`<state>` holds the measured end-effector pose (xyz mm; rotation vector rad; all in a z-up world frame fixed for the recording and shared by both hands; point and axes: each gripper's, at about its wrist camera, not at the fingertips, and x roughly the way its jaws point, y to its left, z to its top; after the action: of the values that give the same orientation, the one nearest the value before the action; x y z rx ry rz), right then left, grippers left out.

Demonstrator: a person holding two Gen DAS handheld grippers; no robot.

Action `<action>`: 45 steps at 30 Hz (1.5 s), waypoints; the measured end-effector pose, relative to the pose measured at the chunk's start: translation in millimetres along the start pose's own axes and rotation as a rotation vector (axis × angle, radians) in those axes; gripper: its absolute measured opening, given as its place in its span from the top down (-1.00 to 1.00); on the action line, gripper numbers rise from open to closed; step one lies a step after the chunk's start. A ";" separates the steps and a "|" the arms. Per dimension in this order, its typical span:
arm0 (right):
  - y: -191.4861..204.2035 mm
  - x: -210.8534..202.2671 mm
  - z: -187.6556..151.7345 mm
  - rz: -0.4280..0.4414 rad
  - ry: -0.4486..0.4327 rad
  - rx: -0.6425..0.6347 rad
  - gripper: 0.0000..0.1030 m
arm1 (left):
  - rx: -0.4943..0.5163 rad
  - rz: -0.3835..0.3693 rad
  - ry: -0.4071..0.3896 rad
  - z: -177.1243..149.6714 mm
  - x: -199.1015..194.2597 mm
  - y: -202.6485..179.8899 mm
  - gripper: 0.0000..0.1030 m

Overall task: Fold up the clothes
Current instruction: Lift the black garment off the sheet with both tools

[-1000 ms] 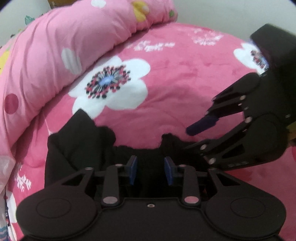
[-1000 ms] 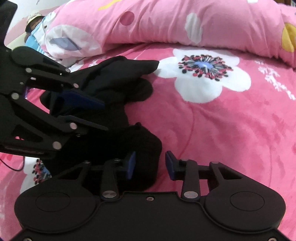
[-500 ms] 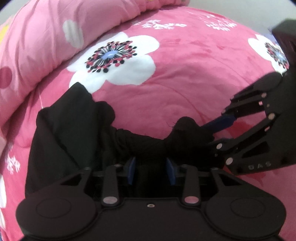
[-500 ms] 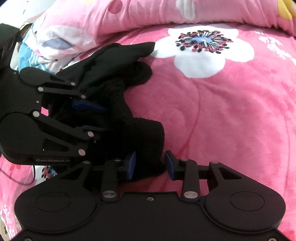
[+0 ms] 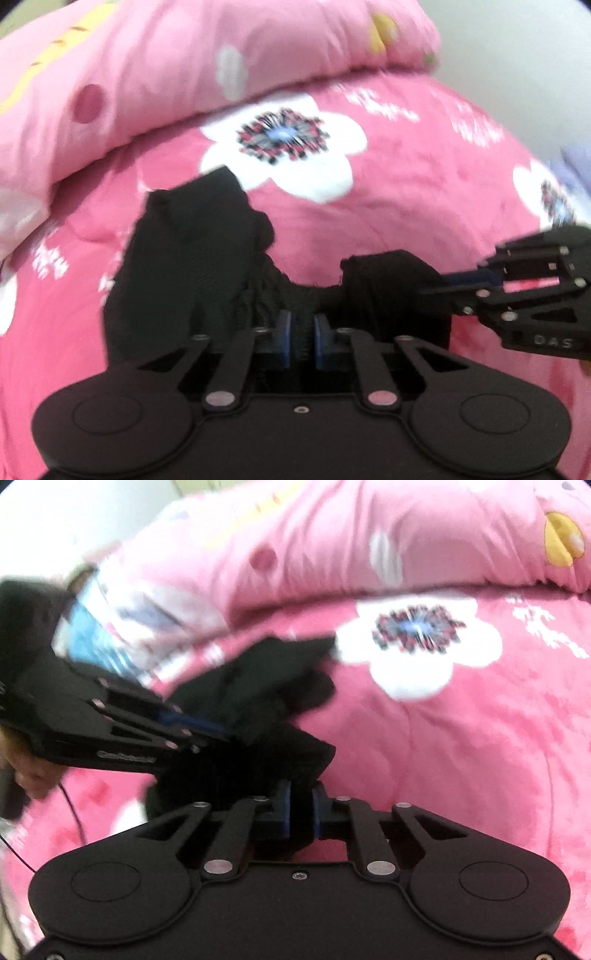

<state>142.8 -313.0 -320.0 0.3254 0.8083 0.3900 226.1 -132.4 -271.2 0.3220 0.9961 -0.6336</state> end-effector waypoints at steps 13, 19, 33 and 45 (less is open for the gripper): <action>29.6 -15.1 -13.0 0.061 0.005 -0.021 0.83 | 0.105 0.062 0.045 -34.3 -9.3 -3.3 0.70; 17.8 6.8 -25.4 0.014 0.040 0.004 0.83 | 0.174 0.035 0.004 -28.1 -7.4 -9.5 0.62; 1.1 5.0 -34.9 0.018 0.050 0.036 0.83 | 0.525 0.031 0.064 -25.7 33.3 -56.8 0.36; -7.0 10.8 -33.8 0.026 0.065 0.054 0.83 | 0.387 0.109 0.093 -20.1 62.8 -37.7 0.56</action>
<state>125.7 -309.8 -351.7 0.3754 0.8798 0.4058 213.2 -172.8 -334.1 0.7475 0.9336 -0.7154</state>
